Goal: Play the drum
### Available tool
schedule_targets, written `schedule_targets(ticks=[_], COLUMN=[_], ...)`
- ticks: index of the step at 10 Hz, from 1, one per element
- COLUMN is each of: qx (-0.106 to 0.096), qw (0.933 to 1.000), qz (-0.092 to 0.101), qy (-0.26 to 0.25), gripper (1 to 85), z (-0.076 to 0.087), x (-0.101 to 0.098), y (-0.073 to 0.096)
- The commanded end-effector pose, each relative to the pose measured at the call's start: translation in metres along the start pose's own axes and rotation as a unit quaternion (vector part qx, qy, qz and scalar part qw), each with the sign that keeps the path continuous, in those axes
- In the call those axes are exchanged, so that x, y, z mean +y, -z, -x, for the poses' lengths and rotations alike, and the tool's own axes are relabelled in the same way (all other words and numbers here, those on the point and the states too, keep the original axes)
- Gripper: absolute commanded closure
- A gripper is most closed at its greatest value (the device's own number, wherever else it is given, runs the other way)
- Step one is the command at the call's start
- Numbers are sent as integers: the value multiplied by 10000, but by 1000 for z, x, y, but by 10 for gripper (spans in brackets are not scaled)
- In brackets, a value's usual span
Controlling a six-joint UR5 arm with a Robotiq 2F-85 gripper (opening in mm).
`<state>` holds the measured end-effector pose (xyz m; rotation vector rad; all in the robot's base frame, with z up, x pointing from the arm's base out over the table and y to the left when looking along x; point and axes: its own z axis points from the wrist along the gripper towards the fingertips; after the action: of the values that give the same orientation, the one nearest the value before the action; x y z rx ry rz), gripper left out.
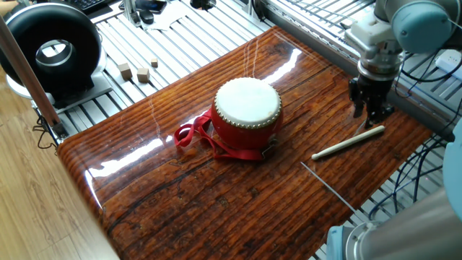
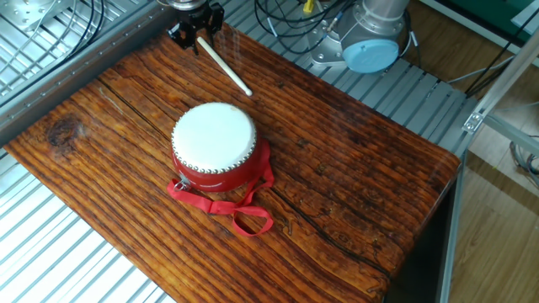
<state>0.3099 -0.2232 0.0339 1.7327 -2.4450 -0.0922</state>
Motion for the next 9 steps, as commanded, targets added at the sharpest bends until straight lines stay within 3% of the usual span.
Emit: schedule_targets(ticks=[1,4,6,7,8,9], qx=[10,2,121,157,353,211], qw=[9998,9995,9992,9990,9985,9982], qz=[101,80,116,209,334,509], qy=[-174,-320,-375,-360,-253,-245], gripper=[417,410,410,410,407,410], z=[5,7,1,-1,-11,-3], x=[7,6,8,13,20,29], y=[-7,-10,-10,-10,-9,-8])
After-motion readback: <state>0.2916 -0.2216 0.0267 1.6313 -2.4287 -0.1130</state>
